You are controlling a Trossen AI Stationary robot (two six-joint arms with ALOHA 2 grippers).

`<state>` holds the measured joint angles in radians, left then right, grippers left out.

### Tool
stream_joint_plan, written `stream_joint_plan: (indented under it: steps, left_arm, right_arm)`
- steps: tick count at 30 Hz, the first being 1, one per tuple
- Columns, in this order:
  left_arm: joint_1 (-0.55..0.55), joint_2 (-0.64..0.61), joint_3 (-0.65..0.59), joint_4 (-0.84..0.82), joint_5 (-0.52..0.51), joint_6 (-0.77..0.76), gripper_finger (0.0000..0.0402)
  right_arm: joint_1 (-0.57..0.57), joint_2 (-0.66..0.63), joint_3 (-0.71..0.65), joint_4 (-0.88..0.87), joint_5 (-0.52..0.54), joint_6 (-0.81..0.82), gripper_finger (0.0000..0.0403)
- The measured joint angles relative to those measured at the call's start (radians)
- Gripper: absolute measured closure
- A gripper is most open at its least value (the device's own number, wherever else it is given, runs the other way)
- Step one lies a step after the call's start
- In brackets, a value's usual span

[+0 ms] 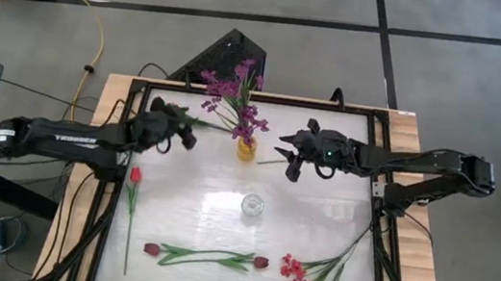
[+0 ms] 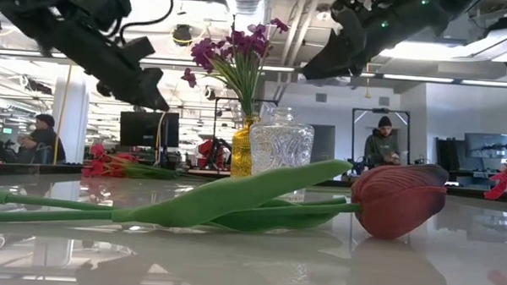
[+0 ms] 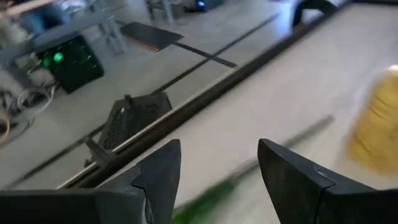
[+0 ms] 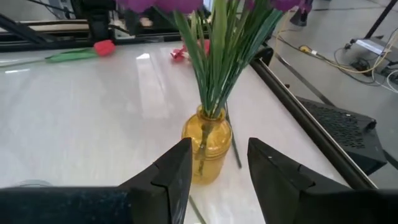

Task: Sort flowers into vase by color
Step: Put the purple flowers into the yellow vase

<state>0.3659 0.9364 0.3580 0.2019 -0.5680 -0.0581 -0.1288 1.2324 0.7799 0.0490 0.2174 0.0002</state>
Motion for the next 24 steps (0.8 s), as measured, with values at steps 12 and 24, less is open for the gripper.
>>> stream_joint_plan:
  steps: [12, 24]
  left_arm:
    - [0.334, 0.080, 0.044, 0.302, 0.069, -0.110, 0.0277]
    - [0.479, 0.300, 0.239, 0.271, 0.674, -0.254, 0.0401]
  right_arm:
    - [0.038, -0.003, 0.000, 0.000, 0.001, 0.001, 0.0223]
    - [0.042, -0.003, 0.000, 0.021, 0.001, 0.003, 0.0223]
